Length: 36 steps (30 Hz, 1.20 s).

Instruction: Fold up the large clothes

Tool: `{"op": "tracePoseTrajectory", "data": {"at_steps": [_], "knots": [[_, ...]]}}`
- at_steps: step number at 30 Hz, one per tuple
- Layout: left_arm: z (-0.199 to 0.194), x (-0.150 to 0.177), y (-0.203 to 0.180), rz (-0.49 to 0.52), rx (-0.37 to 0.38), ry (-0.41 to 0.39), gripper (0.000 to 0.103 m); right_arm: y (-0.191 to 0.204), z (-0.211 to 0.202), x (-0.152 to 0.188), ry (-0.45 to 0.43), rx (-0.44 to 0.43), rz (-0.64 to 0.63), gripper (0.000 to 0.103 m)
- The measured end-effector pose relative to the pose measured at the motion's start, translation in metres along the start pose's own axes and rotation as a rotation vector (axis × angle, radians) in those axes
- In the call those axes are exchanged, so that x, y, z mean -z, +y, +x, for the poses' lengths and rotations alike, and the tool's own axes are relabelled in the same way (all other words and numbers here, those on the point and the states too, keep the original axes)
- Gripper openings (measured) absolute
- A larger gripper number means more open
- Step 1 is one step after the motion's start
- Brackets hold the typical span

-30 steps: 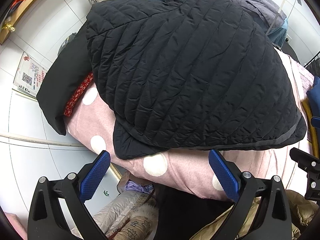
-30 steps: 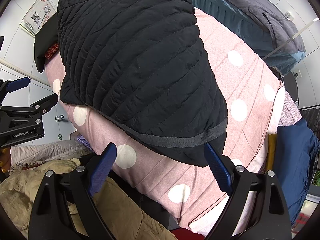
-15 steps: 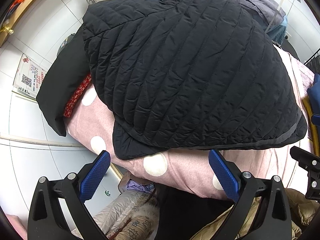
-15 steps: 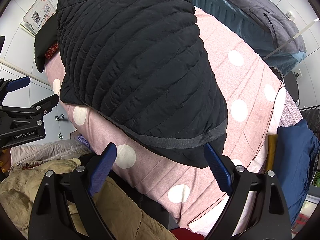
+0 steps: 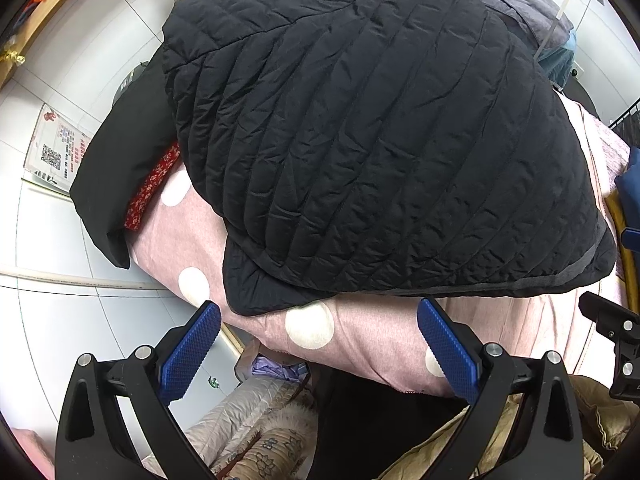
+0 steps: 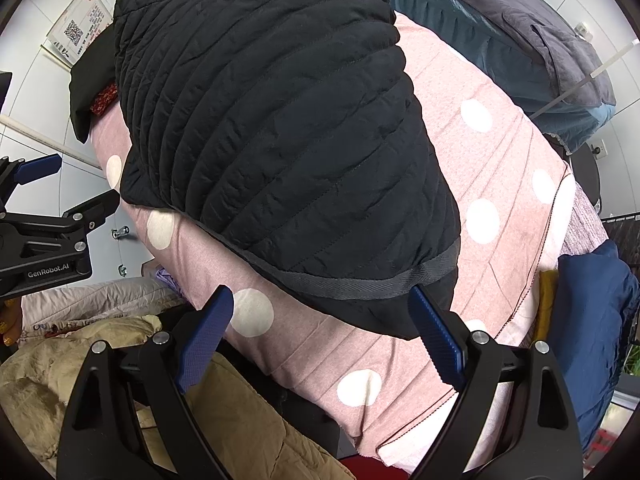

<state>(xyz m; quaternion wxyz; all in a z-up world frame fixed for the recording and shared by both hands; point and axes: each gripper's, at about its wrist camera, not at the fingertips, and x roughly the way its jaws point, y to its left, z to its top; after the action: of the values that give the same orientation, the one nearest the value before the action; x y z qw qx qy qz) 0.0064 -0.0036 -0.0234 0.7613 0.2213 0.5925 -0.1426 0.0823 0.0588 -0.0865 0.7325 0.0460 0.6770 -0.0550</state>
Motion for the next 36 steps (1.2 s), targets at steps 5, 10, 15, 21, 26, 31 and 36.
{"op": "tracePoseTrajectory", "data": {"at_steps": [5,10,15,21,26,31,36], "knots": [[0.003,-0.001,0.0,0.002,0.023,0.012,0.097,-0.002,0.002,-0.001,0.0,-0.011,0.003,0.088],[0.009,-0.002,-0.001,-0.002,0.045,0.035,0.097,-0.005,0.004,-0.006,0.004,-0.02,0.004,0.088],[0.015,-0.007,0.009,-0.033,0.077,0.051,0.097,-0.008,0.002,-0.01,-0.017,-0.043,0.001,0.088],[0.011,-0.027,0.063,-0.202,0.104,-0.009,0.097,-0.021,-0.007,-0.033,-0.091,-0.054,-0.002,0.088],[0.012,-0.045,0.115,-0.367,0.126,-0.031,0.097,-0.034,-0.02,-0.072,-0.179,-0.077,-0.027,0.088],[0.016,-0.075,0.153,-0.443,0.147,-0.101,0.096,-0.042,-0.032,-0.13,-0.267,-0.131,-0.069,0.088],[0.017,-0.123,0.153,-0.36,0.171,-0.173,0.095,-0.046,-0.028,-0.206,-0.294,-0.192,-0.109,0.088]]}}
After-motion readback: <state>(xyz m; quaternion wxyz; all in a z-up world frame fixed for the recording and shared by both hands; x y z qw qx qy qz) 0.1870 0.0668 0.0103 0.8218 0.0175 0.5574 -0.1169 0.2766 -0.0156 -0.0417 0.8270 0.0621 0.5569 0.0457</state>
